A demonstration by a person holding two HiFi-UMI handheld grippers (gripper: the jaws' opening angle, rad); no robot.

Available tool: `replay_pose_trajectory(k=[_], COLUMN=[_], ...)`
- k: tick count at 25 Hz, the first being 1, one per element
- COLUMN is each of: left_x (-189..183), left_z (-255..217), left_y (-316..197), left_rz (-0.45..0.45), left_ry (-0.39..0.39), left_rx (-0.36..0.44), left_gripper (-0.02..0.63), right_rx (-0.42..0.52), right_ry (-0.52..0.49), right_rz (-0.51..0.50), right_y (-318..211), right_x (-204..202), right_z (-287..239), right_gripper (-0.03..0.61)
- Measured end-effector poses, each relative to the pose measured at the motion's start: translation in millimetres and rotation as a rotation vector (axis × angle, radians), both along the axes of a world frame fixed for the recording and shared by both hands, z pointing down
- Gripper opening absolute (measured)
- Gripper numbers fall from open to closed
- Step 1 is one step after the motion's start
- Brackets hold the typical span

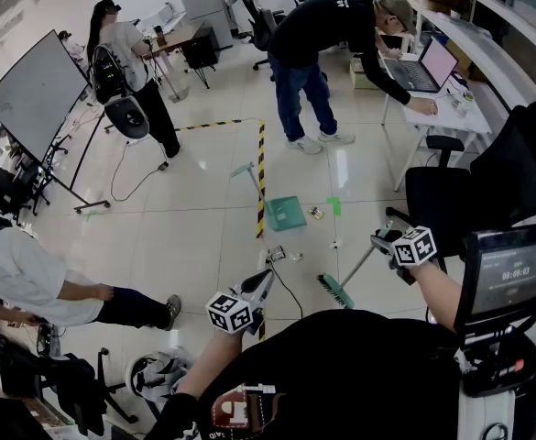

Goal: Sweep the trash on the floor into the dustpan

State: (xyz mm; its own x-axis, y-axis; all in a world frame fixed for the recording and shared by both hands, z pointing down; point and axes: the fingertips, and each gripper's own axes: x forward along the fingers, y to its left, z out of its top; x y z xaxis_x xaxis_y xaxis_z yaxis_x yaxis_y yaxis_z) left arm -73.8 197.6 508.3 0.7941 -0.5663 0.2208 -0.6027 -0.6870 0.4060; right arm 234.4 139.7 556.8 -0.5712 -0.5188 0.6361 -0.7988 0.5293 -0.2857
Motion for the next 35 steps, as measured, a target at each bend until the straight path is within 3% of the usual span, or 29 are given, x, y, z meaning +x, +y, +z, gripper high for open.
replay_pose_trajectory(k=[5, 13, 19, 25, 30, 35], left_x=[-37, -129, -168, -144, -83, -30], left_z=[-11, 14, 16, 17, 25, 20], left_y=[-11, -54, -99, -183, -277, -380], left_rz=[-0.013, 0.017, 0.01, 0.005, -0.024, -0.053], left_ry=[-0.003, 0.002, -0.027, -0.081, -0.074, -0.089], left_rx=[-0.001, 0.022, 0.017, -0.011, -0.068, -0.087], left_gripper=[0.0, 0.0, 0.0, 0.0, 0.0, 0.0], right_rx=[0.004, 0.08, 0.13, 0.106, 0.015, -0.054], right_ry=[-0.013, 0.03, 0.061, 0.035, -0.018, -0.006], right_rz=[0.06, 0.205, 0.302, 0.375, 0.351, 0.351], right_y=[-30, -102, -154, -238, -329, -431], right_x=[-12, -43, -35, 14, 66, 122], right_z=[-28, -43, -51, -12, 51, 92], right_gripper=[0.094, 0.092, 0.092, 0.092, 0.092, 0.092])
